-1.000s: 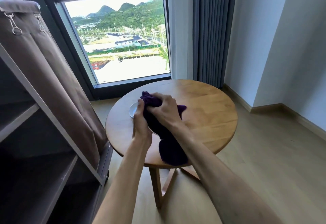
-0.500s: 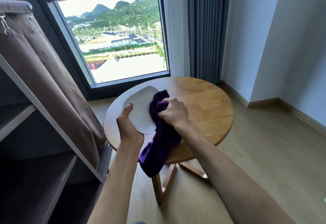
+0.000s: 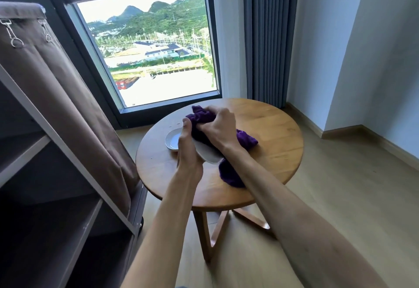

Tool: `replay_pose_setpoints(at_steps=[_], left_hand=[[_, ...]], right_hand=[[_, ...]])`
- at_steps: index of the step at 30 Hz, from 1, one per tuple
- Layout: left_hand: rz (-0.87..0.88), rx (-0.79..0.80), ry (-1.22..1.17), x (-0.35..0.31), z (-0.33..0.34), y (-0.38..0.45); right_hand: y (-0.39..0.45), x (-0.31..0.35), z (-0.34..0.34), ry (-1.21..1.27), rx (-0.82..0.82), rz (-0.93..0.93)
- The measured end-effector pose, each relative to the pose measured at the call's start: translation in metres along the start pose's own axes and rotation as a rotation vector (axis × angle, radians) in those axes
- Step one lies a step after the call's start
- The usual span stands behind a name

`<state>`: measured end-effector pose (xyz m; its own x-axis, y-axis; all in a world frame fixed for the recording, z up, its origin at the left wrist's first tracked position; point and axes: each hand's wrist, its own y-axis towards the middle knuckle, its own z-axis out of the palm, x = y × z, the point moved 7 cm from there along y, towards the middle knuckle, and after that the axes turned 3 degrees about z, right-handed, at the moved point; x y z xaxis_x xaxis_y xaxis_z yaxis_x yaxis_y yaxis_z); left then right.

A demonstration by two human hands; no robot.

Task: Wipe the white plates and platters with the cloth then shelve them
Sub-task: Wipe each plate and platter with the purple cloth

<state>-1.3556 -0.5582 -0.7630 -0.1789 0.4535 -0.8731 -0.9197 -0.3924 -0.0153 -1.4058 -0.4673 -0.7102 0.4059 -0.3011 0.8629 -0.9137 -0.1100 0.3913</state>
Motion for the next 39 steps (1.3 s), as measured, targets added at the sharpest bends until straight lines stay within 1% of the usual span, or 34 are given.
replay_pose_setpoints(at_steps=[3, 4, 5, 8, 11, 12, 13, 14, 16, 19, 20, 21, 23, 24, 25, 26, 29, 30, 31, 32, 33, 34, 35, 36, 37, 38, 39], left_hand=[[-0.008, -0.042, -0.099, -0.005, 0.001, 0.008], [0.007, -0.046, -0.125, -0.009, 0.0, 0.011], [0.018, -0.053, -0.153, -0.012, -0.001, 0.013], [0.039, -0.114, -0.228, -0.017, -0.011, 0.018], [0.042, -0.169, -0.27, -0.017, -0.024, 0.017], [0.059, -0.189, -0.29, -0.02, -0.028, 0.017], [0.091, -0.191, -0.3, -0.025, -0.032, 0.016], [0.123, -0.168, -0.299, -0.029, -0.033, 0.014], [0.16, -0.12, -0.281, -0.035, -0.036, 0.011], [0.203, -0.2, -0.294, -0.045, -0.055, 0.005], [0.208, -0.228, -0.3, -0.047, -0.059, 0.004], [0.21, -0.254, -0.292, -0.048, -0.062, 0.003], [0.21, -0.308, -0.266, -0.044, -0.063, -0.001], [0.206, -0.325, -0.255, -0.038, -0.062, -0.002], [0.196, -0.336, -0.244, -0.031, -0.058, -0.002], [0.181, -0.332, -0.237, -0.023, -0.053, -0.001], [0.121, -0.261, -0.315, -0.004, -0.033, 0.0], [0.116, -0.267, -0.349, -0.001, -0.031, 0.001], [0.107, -0.285, -0.377, 0.0, -0.032, 0.002], [0.096, -0.299, -0.401, 0.002, -0.034, 0.003], [0.09, -0.312, -0.418, 0.002, -0.037, 0.003], [0.09, -0.326, -0.433, 0.003, -0.04, 0.003], [0.095, -0.334, -0.448, 0.003, -0.042, 0.003], [0.102, -0.337, -0.458, 0.002, -0.043, 0.003], [0.109, -0.336, -0.465, 0.002, -0.044, 0.003], [0.109, -0.329, -0.47, 0.001, -0.044, 0.001], [0.096, -0.32, -0.471, 0.001, -0.042, -0.001]], right_hand=[[-0.01, 0.008, 0.012, 0.311, 0.154, 0.032], [-0.013, 0.01, 0.014, 0.374, 0.191, 0.056], [-0.015, 0.013, 0.016, 0.377, 0.215, 0.06], [-0.019, 0.026, 0.022, 0.197, 0.297, 0.004], [-0.018, 0.024, 0.026, -0.025, 0.441, 0.023], [-0.018, 0.018, 0.025, -0.108, 0.467, 0.04], [-0.018, 0.012, 0.023, -0.164, 0.459, 0.062], [-0.017, 0.005, 0.019, -0.191, 0.415, 0.079], [-0.014, -0.01, 0.006, -0.216, 0.266, 0.132], [-0.006, -0.039, -0.022, -0.325, 0.063, 0.314], [-0.003, -0.047, -0.032, -0.307, 0.011, 0.378], [-0.001, -0.052, -0.042, -0.24, -0.036, 0.43], [0.005, -0.05, -0.056, -0.016, -0.143, 0.493], [0.008, -0.043, -0.058, 0.087, -0.176, 0.492], [0.01, -0.032, -0.054, 0.159, -0.148, 0.471], [0.011, -0.018, -0.043, 0.213, -0.046, 0.445], [-0.007, 0.021, 0.005, 0.335, 0.527, 0.364], [-0.013, 0.026, 0.012, 0.306, 0.623, 0.305], [-0.013, 0.026, 0.011, 0.217, 0.589, 0.237], [-0.009, 0.022, 0.003, 0.07, 0.447, 0.178], [-0.005, 0.015, -0.01, -0.107, 0.27, 0.145], [-0.006, 0.006, -0.02, -0.283, 0.131, 0.163], [-0.01, -0.006, -0.023, -0.42, 0.086, 0.22], [-0.016, -0.018, -0.019, -0.514, 0.137, 0.28], [-0.022, -0.031, -0.009, -0.541, 0.225, 0.329], [-0.029, -0.038, 0.001, -0.49, 0.32, 0.376], [-0.035, -0.045, 0.01, -0.361, 0.391, 0.432]])
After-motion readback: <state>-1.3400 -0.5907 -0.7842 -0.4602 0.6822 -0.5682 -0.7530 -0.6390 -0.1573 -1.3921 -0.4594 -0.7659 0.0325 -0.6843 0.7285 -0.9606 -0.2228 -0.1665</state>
